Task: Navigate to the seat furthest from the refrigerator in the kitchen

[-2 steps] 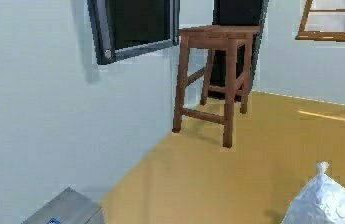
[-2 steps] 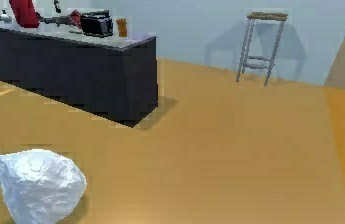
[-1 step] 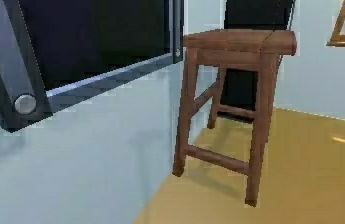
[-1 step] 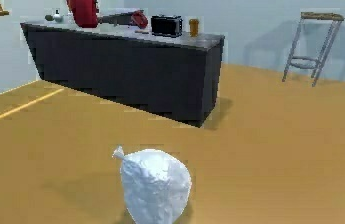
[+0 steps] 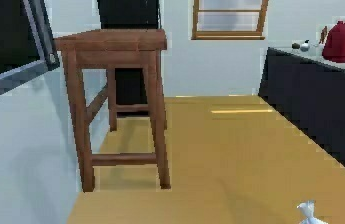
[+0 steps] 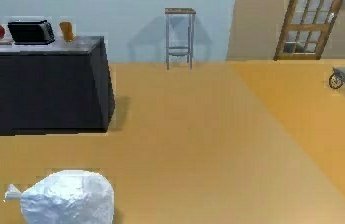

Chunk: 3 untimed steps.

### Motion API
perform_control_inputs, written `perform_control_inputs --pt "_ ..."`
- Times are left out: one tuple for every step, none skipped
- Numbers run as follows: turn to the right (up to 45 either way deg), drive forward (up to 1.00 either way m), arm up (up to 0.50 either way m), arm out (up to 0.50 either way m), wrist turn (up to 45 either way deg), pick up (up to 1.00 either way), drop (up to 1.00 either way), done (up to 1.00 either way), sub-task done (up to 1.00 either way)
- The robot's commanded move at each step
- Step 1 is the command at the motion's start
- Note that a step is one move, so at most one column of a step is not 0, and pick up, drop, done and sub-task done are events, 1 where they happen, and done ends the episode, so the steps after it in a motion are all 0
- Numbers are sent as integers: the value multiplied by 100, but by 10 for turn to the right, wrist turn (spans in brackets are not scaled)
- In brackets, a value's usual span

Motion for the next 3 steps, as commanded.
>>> perform_control_inputs --pt "0 80 0 0 0 0 0 0 0" --pt "420 0 0 0 0 0 0 0 0" --pt "0 20 0 0 0 0 0 0 0"
